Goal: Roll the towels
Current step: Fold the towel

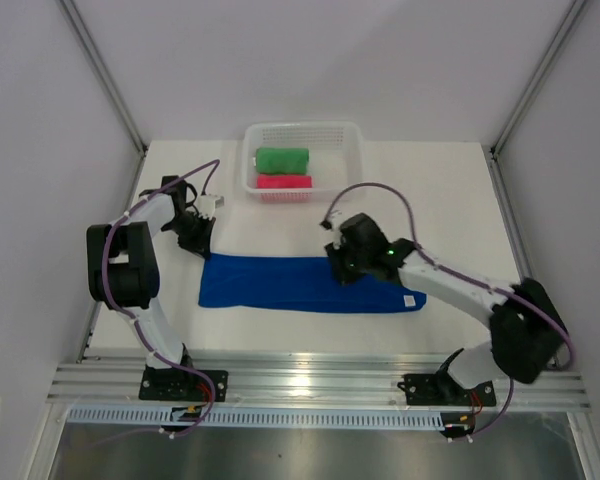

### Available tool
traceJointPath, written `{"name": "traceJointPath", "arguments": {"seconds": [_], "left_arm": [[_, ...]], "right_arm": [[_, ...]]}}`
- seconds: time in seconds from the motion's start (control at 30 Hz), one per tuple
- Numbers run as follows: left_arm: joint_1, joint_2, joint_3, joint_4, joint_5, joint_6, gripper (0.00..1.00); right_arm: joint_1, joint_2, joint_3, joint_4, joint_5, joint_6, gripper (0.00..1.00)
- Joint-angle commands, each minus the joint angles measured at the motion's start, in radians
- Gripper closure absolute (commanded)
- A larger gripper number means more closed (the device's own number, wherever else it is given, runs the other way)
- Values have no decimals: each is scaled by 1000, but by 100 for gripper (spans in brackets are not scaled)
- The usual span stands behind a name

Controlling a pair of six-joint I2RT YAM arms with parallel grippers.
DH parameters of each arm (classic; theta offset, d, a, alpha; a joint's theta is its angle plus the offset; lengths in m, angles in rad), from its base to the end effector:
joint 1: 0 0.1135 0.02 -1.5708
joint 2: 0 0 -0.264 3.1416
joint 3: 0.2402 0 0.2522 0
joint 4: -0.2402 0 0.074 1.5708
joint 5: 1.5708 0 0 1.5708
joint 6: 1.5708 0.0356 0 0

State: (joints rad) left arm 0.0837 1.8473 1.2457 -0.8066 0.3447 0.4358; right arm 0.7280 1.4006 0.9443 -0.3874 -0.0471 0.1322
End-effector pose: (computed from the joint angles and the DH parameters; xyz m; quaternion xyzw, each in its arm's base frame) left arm 0.3452 0.0169 0.1722 0.1857 0.9643 -0.1447 0.1212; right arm 0.2187 0.1972 0.2378 -0.2823 0.8908 0.1682 0.3139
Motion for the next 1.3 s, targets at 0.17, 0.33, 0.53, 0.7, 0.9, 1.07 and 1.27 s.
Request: {"name": "traceJointPath", "arguments": {"seconds": [0.17, 0.33, 0.53, 0.7, 0.9, 1.07, 1.27], "left_arm": [[10, -17, 31, 0, 7, 1, 96], [11, -8, 38, -6, 7, 0, 97], [10, 1, 55, -19, 2, -2, 97], [10, 9, 54, -22, -4, -2, 97], [10, 10, 44, -17, 0, 0, 97], [10, 10, 49, -20, 0, 0, 97], [10, 10, 52, -25, -3, 3, 97]], "right_arm": [[145, 314, 228, -48, -49, -325, 70], [180, 403, 267, -96, -56, -387, 70], [208, 433, 263, -136, -94, -430, 71], [211, 460, 264, -139, -70, -445, 69], [209, 485, 286, -140, -19, -441, 70], [211, 482, 287, -146, 26, -439, 73], [215, 449, 326, -177, -8, -456, 72]]}}
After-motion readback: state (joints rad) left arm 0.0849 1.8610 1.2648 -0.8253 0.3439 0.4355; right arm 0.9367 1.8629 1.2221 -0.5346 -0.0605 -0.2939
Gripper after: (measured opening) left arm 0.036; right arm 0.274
